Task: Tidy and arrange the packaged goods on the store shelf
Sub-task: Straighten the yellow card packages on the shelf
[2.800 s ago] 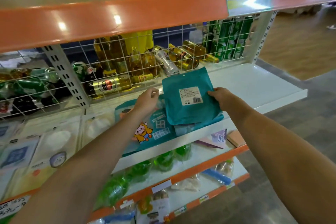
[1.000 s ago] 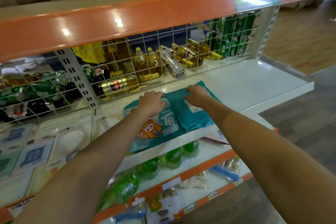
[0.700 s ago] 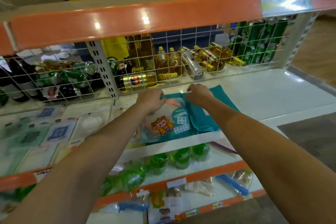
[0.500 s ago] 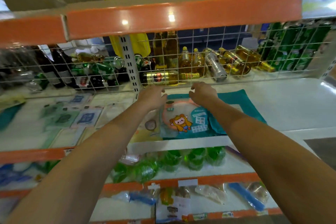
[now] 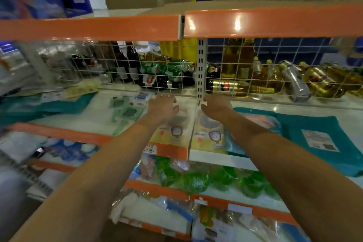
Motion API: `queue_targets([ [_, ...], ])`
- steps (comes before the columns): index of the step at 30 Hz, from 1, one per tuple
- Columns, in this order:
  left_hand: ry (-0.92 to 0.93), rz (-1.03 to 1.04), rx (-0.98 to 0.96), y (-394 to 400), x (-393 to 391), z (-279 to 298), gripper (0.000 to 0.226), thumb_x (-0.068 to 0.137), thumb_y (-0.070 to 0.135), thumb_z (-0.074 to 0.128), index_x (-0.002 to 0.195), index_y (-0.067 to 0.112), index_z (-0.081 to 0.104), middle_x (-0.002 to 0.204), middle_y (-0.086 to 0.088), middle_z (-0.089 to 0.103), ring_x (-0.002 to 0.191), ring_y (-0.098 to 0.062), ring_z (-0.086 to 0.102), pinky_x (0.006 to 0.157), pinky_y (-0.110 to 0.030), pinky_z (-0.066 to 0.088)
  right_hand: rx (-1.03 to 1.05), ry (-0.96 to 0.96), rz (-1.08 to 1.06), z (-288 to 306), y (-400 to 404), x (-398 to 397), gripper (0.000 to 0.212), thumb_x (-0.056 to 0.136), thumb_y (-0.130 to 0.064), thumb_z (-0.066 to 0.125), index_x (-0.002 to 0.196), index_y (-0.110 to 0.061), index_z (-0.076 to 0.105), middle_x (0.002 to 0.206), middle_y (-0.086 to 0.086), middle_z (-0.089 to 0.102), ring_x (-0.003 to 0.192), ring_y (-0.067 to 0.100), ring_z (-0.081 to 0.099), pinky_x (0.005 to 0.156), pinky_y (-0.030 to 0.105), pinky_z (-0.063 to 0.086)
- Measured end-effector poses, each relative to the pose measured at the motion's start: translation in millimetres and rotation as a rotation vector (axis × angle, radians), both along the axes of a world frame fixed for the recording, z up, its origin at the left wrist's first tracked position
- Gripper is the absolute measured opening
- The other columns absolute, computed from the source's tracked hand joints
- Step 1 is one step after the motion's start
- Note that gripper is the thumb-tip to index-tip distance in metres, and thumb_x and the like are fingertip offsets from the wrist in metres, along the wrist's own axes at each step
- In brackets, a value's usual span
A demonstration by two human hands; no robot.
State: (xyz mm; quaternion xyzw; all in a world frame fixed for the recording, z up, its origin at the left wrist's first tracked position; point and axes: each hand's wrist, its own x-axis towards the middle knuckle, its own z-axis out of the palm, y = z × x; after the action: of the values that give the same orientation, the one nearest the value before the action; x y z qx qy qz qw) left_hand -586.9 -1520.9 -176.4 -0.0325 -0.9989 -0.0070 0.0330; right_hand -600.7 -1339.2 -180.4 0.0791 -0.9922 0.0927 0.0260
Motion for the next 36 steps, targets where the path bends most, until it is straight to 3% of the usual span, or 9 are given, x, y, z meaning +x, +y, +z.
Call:
queue_targets([
  [7,0.028,0.032,-0.025,-76.5,7.5,5.9,0.041,0.097,0.038,0.041,0.131,0.017,0.051,0.133,-0.007,0.054,0.121,-0.027,0.05,0.092,-0.036,0.043,0.04,0.002,0.045,10.8,-88.6,-7.2,0.042,0.098,-0.034,0.041,0.135,-0.016,0.048,0.138,0.008,0.048,0.124,0.028,0.049,0.091,0.035,0.044],
  [13,0.009,0.054,-0.049,-132.8,14.3,9.8,0.047,0.098,0.039,0.039,0.141,0.02,0.041,0.142,-0.01,0.045,0.13,-0.03,0.04,0.102,-0.043,0.036,0.05,-0.024,0.082,14.4,-153.5,-5.3,0.045,0.099,-0.036,0.04,0.138,-0.015,0.045,0.14,0.008,0.045,0.127,0.028,0.045,0.098,0.038,0.043],
  [21,-0.027,0.074,-0.034,-195.9,24.2,-2.5,0.046,0.098,0.041,0.039,0.137,0.017,0.045,0.14,-0.008,0.046,0.129,-0.031,0.04,0.103,-0.045,0.033,0.056,-0.092,0.133,-0.8,-221.4,-4.7,0.046,0.1,-0.034,0.038,0.143,-0.015,0.037,0.148,0.01,0.035,0.135,0.029,0.034,0.108,0.042,0.035],
  [36,-0.087,0.286,-0.032,-276.6,-4.4,-9.4,0.047,0.099,0.042,0.036,0.139,0.019,0.041,0.136,-0.009,0.049,0.126,-0.03,0.043,0.1,-0.043,0.034,0.059,-0.069,0.311,-1.2,-314.4,-59.1,0.046,0.096,-0.03,0.043,0.14,-0.018,0.042,0.142,0.01,0.043,0.129,0.03,0.042,0.102,0.04,0.042],
])
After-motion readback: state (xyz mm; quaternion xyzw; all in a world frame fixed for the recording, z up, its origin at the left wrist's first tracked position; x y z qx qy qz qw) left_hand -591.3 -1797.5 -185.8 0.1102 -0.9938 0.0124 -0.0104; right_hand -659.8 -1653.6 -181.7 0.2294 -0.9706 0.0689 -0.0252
